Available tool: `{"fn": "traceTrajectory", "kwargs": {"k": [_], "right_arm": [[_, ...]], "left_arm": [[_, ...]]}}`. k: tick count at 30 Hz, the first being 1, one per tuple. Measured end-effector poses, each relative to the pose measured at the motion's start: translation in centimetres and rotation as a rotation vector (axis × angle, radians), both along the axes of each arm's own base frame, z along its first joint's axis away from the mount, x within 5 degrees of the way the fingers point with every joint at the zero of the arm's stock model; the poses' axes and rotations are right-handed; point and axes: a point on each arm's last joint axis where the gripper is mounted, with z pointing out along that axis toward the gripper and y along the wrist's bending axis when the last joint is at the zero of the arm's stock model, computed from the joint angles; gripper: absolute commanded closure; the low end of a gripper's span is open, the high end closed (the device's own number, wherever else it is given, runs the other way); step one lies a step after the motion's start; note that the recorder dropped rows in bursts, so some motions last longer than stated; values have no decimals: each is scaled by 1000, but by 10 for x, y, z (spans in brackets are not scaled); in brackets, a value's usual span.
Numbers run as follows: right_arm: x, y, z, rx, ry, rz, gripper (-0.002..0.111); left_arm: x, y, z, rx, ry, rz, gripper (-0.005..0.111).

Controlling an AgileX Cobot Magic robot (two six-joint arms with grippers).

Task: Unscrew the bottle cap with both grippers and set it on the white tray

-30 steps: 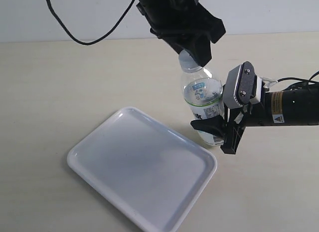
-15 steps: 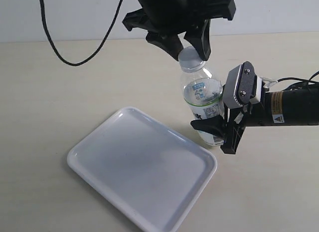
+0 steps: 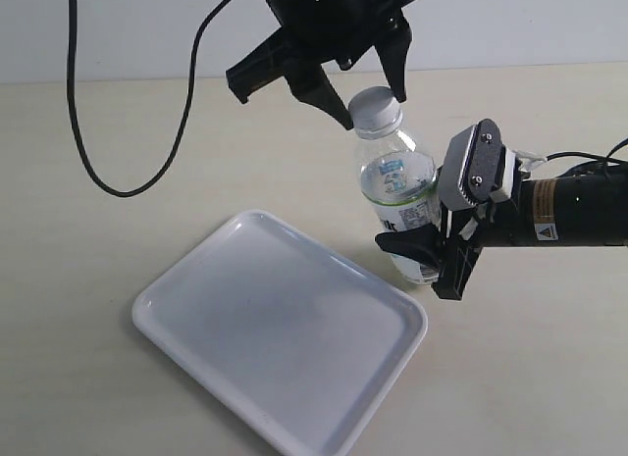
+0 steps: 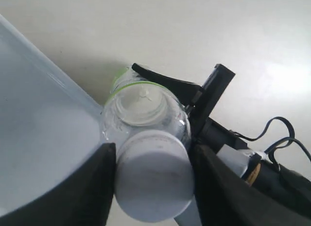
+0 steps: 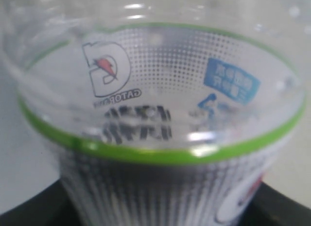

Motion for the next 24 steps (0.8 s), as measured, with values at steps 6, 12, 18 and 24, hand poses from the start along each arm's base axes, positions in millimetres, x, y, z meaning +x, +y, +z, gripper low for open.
{"fn": "traceTrajectory", "kwargs": {"k": [6, 12, 18, 24], "right_arm": [[0, 0, 0, 1, 0, -2, 108], [1, 0, 0, 0, 1, -9, 108], [1, 0, 0, 0, 1, -9, 108], [1, 0, 0, 6, 10, -16, 108]], "left_arm": [[0, 0, 0, 2, -7, -13, 36], [0, 0, 0, 16, -66, -130, 7], [0, 0, 1, 44, -198, -389, 7], [-1, -2, 4, 86, -384, -749, 7]]}}
